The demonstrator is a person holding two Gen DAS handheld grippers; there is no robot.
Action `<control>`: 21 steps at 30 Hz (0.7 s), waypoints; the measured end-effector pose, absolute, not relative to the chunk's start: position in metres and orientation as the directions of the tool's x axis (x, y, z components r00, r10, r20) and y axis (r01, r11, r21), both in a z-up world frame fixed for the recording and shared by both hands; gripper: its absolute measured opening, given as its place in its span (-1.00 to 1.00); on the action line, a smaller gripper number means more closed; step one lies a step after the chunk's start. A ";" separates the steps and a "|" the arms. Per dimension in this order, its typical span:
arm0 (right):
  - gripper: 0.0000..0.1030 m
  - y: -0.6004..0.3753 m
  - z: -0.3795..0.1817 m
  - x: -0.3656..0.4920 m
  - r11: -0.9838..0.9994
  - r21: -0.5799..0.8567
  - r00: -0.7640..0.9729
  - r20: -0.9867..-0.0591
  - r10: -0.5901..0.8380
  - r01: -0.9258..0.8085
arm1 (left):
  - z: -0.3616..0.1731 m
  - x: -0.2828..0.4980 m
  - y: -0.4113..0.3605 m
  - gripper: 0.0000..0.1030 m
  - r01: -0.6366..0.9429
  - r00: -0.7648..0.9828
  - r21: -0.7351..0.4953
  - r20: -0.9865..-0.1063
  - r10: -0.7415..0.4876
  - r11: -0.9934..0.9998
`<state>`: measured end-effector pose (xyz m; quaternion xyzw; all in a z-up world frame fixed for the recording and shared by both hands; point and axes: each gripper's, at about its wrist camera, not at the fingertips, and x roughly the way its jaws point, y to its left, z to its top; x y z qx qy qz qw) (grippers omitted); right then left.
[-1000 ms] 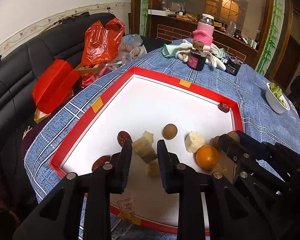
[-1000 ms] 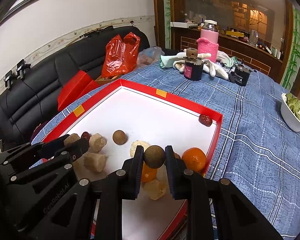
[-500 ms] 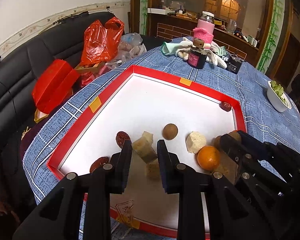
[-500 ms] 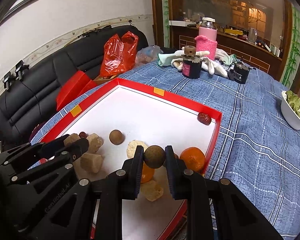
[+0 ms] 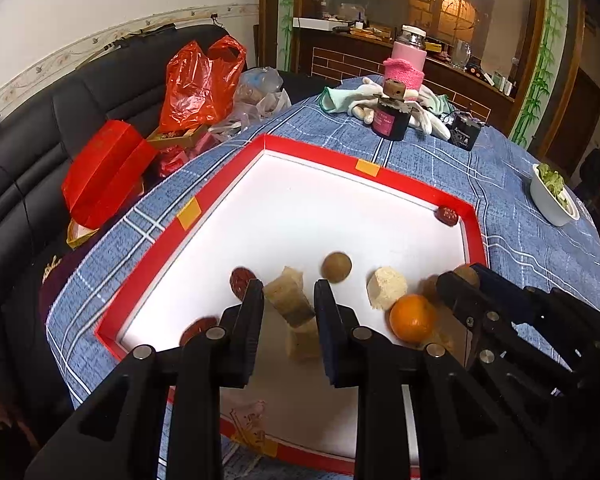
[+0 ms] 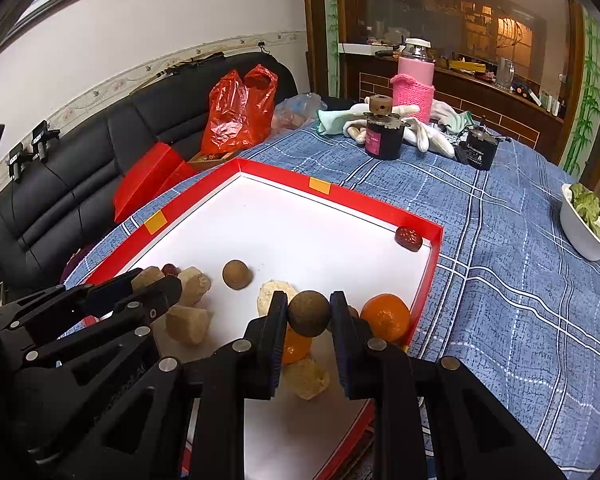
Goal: Organize fruits
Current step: 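Hold the longan and beige piece above the tray with both tools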
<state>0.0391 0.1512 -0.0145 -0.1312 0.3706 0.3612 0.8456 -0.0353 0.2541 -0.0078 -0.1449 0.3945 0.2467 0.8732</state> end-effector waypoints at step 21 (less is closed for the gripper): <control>-0.58 0.179 -0.026 0.074 0.726 0.054 0.438 -0.766 0.471 -0.686 | -0.021 -0.005 0.283 -0.54 -0.563 0.504 -0.036 -0.807 0.308 0.826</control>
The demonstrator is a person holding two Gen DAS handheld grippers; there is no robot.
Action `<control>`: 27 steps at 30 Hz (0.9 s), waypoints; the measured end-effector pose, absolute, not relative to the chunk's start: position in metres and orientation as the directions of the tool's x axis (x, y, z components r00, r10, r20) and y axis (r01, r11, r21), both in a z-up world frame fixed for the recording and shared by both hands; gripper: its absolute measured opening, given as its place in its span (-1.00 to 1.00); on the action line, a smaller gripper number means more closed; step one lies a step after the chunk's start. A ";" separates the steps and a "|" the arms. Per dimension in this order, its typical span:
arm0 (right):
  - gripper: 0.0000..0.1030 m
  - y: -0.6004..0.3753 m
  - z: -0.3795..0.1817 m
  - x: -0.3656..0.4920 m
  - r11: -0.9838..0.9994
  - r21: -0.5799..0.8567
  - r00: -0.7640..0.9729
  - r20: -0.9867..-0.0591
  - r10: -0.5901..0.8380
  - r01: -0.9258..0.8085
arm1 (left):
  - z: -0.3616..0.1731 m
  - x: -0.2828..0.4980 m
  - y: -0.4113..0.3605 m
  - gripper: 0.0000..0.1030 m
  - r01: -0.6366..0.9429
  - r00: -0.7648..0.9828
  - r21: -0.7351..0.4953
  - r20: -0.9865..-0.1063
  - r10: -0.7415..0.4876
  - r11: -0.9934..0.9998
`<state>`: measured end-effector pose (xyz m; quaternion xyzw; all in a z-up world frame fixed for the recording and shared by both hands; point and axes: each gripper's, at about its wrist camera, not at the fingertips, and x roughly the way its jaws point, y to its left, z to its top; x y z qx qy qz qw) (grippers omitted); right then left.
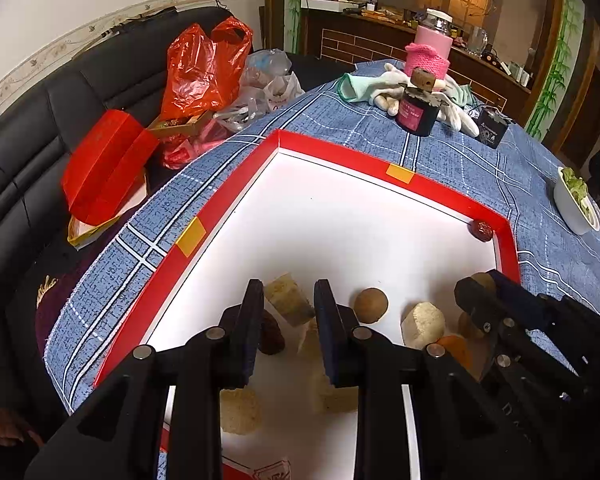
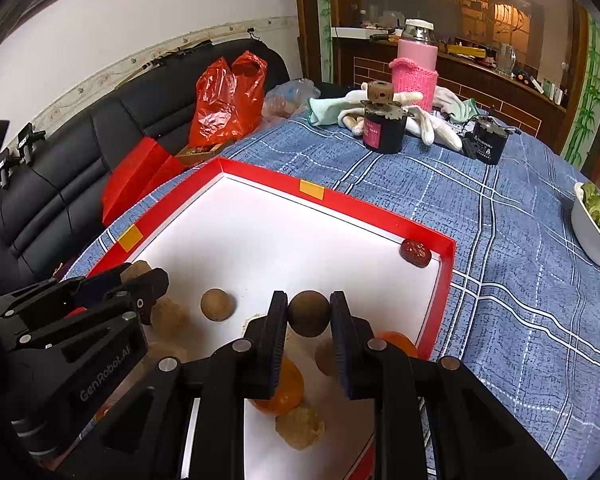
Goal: Organize fruits
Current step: 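Hold the longan and beige piece above the tray with both tools, then open both tools to drop the longan and beige piece into the tray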
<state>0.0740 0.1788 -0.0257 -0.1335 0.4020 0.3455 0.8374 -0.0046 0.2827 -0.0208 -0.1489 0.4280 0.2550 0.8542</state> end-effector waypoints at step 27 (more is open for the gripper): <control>0.34 0.171 -0.027 0.075 0.753 0.063 0.446 -0.772 0.453 -0.655 | -0.025 -0.010 0.284 0.14 -0.602 0.467 -0.020 -0.820 0.331 0.799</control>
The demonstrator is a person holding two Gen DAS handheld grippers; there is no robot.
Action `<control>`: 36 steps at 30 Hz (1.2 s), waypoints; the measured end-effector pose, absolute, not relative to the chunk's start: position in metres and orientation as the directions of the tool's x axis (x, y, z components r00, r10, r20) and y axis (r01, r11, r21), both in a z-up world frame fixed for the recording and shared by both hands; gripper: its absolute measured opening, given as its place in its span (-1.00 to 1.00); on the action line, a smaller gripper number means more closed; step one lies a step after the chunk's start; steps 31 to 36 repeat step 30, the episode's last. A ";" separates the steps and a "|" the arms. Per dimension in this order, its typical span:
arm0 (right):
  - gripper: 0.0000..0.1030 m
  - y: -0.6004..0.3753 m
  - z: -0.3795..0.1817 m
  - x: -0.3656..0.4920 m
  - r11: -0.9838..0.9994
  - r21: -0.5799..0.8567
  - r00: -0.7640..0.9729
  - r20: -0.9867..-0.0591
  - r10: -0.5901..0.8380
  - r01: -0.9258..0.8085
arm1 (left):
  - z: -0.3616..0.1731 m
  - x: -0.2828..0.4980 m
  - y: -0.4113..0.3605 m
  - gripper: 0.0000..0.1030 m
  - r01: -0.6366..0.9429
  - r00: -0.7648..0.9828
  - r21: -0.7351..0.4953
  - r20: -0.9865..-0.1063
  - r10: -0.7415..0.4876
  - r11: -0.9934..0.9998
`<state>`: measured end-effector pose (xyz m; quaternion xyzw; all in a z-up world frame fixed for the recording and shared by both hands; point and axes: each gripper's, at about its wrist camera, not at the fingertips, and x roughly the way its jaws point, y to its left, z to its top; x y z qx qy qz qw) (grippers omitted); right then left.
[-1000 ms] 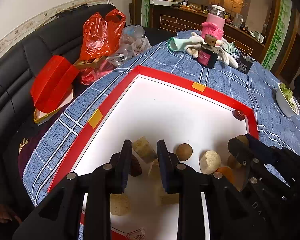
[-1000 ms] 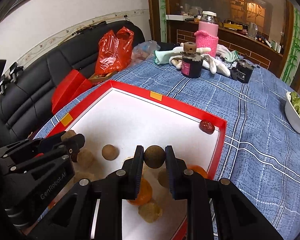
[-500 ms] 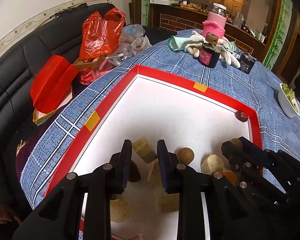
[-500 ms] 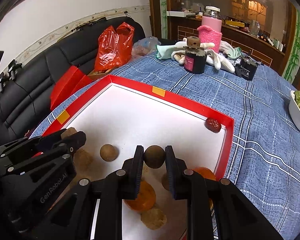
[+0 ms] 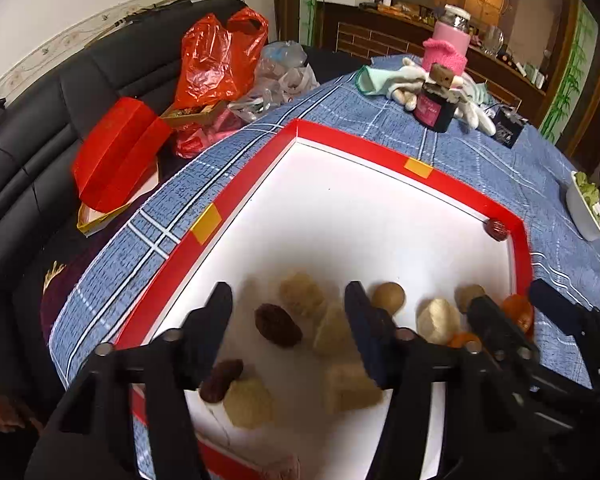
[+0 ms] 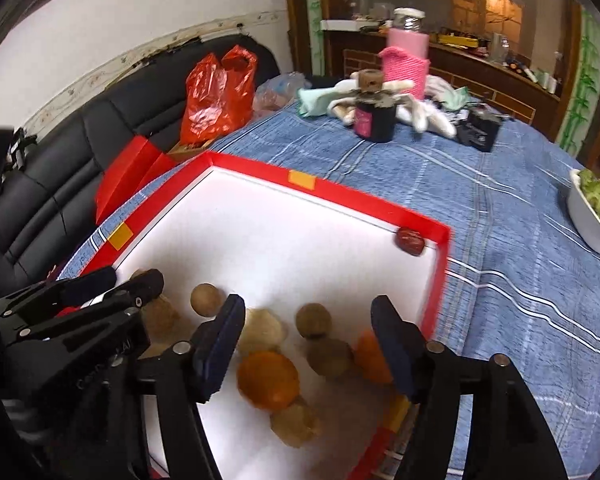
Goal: Organize fruits
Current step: 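Open both tools to drop the longan and beige piece into the tray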
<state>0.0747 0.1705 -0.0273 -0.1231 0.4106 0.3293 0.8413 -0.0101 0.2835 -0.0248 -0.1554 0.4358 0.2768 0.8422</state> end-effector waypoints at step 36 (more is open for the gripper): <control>0.99 0.019 0.015 -0.010 0.759 0.038 0.597 -0.592 0.541 -0.650 | 0.011 -0.067 0.186 1.00 -0.459 0.649 -0.043 -0.699 0.301 0.888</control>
